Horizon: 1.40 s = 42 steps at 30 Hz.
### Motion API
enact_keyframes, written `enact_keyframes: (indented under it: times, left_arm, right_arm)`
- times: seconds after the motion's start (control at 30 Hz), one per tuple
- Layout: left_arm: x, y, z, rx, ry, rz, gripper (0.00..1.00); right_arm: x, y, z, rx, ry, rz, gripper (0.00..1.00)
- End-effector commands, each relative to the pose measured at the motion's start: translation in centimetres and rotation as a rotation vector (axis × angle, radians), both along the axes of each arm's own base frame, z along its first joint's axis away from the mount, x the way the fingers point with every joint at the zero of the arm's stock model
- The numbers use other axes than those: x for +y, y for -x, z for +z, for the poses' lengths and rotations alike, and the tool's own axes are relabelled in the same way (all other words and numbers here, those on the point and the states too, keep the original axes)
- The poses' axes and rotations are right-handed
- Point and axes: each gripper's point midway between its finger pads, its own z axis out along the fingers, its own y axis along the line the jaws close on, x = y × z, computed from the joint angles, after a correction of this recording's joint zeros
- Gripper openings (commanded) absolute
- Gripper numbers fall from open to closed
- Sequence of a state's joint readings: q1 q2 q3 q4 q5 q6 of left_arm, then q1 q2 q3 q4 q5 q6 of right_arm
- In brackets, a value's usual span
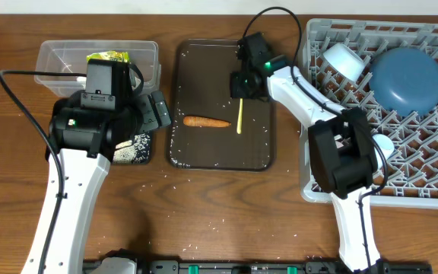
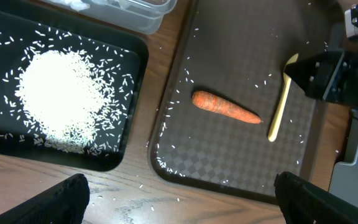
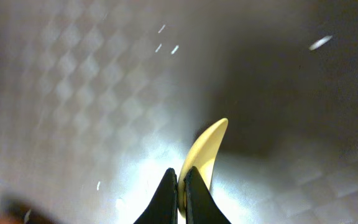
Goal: Sort waste into correct bins and load items into the dishwasher rack
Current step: 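Carry the yellow spoon right and drop it into the rack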
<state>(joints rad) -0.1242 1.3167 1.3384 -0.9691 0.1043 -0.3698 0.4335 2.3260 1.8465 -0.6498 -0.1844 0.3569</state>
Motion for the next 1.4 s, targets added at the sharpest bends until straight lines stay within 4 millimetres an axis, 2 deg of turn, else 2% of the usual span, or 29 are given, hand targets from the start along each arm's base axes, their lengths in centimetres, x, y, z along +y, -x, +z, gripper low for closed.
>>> enact_keyframes:
  times: [0.0, 0.1, 0.13, 0.2, 0.3, 0.37, 0.47, 0.57, 0.83, 1.0, 1.23, 1.37]
  left_arm:
    - [0.4, -0.1, -0.1, 0.005, -0.010, 0.014, 0.98]
    - [0.4, -0.1, -0.1, 0.005, -0.010, 0.014, 0.98]
    - [0.4, -0.1, -0.1, 0.005, -0.010, 0.014, 0.98]
    - [0.4, -0.1, -0.1, 0.005, -0.010, 0.014, 0.98]
    - [0.4, -0.1, -0.1, 0.005, -0.010, 0.014, 0.98]
    - [0.4, -0.1, -0.1, 0.005, -0.010, 0.014, 0.98]
    - [0.4, -0.1, -0.1, 0.005, -0.010, 0.014, 0.98]
    - [0.4, -0.1, -0.1, 0.005, -0.010, 0.014, 0.98]
    - [0.4, -0.1, -0.1, 0.005, -0.010, 0.014, 0.98]
    - [0.4, -0.1, -0.1, 0.005, -0.010, 0.014, 0.98]
    - [0.4, -0.1, -0.1, 0.005, -0.010, 0.014, 0.98]
    - [0.4, -0.1, -0.1, 0.005, -0.010, 0.014, 0.98]
  right_arm:
    - [0.0, 0.2, 5.8, -0.077, -0.104, 0.157, 0.01]
    - [-3.1, 0.1, 11.9, -0.173, -0.095, 0.157, 0.01]
    - [-4.1, 0.1, 13.2, -0.194, -0.086, 0.154, 0.01]
    - [-7.5, 0.5, 16.6, -0.253, -0.036, 0.139, 0.01]
    - [-12.5, 1.3, 19.5, -0.290, 0.050, 0.090, 0.01]
    - [-15.3, 2.0, 20.4, -0.287, 0.086, 0.068, 0.01]
    - [-18.5, 2.7, 20.1, -0.249, 0.119, 0.047, 0.01]
    - [-20.4, 3.1, 18.4, -0.203, 0.132, 0.027, 0.01]
    - [-20.8, 1.2, 13.4, -0.270, 0.162, 0.066, 0.01]
    - [-20.7, 0.5, 11.4, -0.313, 0.160, 0.063, 0.02]
    - [-20.4, 0.3, 11.3, -0.330, 0.142, 0.067, 0.26]
    - [-19.1, 0.7, 12.4, -0.326, 0.067, 0.082, 0.48]
